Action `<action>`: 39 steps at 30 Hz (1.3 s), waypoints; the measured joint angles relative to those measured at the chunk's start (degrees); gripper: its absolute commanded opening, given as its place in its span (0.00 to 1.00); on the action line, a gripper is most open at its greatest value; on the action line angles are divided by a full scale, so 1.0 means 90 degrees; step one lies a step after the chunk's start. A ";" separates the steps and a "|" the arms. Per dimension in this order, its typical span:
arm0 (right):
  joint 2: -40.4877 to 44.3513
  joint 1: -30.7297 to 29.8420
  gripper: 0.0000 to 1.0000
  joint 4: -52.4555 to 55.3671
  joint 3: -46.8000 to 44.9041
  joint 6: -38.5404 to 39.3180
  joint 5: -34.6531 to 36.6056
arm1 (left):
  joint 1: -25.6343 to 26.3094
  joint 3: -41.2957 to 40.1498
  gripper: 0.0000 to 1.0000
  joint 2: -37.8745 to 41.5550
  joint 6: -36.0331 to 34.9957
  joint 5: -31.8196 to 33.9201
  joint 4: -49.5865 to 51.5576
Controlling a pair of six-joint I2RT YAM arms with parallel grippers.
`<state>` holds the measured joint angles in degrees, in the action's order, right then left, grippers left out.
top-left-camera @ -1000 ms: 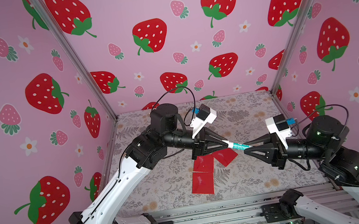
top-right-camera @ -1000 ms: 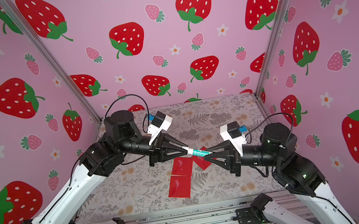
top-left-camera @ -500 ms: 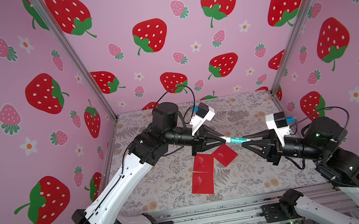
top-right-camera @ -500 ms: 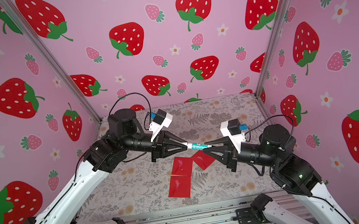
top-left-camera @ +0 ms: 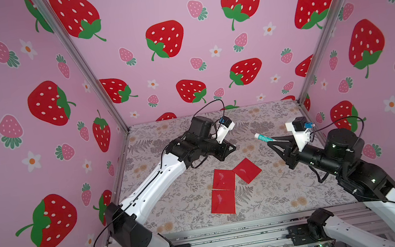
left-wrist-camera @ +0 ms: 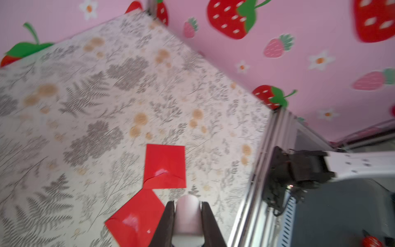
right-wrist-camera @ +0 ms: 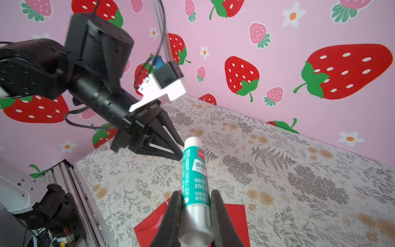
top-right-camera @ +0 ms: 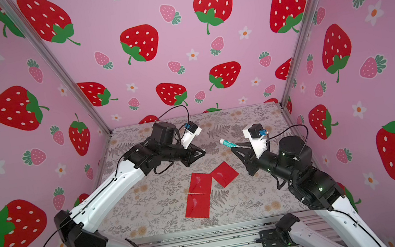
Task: Seal the envelope with a glue stick
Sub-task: Place the lid at the center of the board, then pick up the lid from the center of the board.
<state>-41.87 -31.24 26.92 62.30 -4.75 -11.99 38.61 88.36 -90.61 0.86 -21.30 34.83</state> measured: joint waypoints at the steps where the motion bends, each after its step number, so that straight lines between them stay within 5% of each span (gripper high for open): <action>1: -0.0019 0.0019 0.00 0.0019 -0.0022 0.0005 0.0007 | -0.0092 -0.0019 0.00 -0.0219 0.0058 0.0265 0.0012; 8: -0.0219 0.0175 0.00 0.0032 -0.0197 -0.0002 -0.0049 | -0.0801 -0.0488 0.00 -0.1855 0.0729 0.2329 -0.0019; 14: -0.0255 0.0272 0.00 0.0039 -0.0277 -0.0027 -0.0158 | -0.0758 -0.0537 0.00 -0.2771 0.0996 0.3019 -0.0163; 20: -0.0255 0.0338 0.00 0.0039 -0.0277 -0.0068 -0.0253 | -0.0748 -0.0697 0.05 -0.2985 0.1110 0.3203 -0.0393; 24: -0.0262 0.0355 0.00 0.0036 -0.0277 -0.0117 -0.0304 | -0.0748 -0.0789 0.22 -0.2939 0.1141 0.3206 -0.0488; 30: -0.0347 0.0367 0.00 0.0034 -0.0277 -0.0187 -0.0406 | -0.0748 -0.1105 0.32 -0.2696 0.1217 0.3201 -0.0469; 39: -0.0432 0.0367 0.00 0.0029 -0.0277 -0.0272 -0.0525 | -0.0894 -0.1248 0.35 -0.2217 0.1277 0.2956 -0.0551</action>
<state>-45.76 -27.94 27.18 59.81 -7.20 -16.71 30.57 77.12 -110.56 12.36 5.30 29.87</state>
